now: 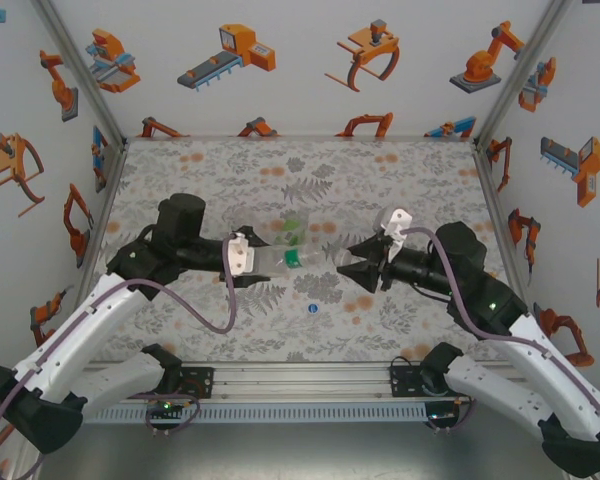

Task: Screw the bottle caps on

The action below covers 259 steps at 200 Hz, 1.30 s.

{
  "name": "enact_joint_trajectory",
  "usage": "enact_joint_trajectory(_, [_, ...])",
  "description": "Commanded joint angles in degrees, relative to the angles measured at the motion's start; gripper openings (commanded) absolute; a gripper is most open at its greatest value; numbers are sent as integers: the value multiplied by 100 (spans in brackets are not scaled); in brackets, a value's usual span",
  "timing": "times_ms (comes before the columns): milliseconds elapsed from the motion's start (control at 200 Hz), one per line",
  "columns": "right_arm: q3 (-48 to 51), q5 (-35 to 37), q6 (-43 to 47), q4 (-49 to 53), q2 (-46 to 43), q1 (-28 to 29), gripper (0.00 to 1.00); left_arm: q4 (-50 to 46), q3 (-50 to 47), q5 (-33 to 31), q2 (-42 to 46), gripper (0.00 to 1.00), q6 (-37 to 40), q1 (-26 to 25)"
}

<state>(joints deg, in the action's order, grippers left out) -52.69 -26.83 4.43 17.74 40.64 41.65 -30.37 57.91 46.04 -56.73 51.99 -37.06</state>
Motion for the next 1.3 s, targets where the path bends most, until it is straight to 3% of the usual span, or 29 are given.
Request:
enact_joint_trajectory(0, [187,-726,563,-437,-57,-16,17,-234,100,4,60,0,315,-160])
enact_joint_trajectory(751, [17,-1878,452,-1044,512,-12,14,-274,63,-95,14,0,400,-443])
enact_joint_trajectory(1292, [-116,-1919,535,-825,649,6,12,-334,58,-130,-48,0,454,-516])
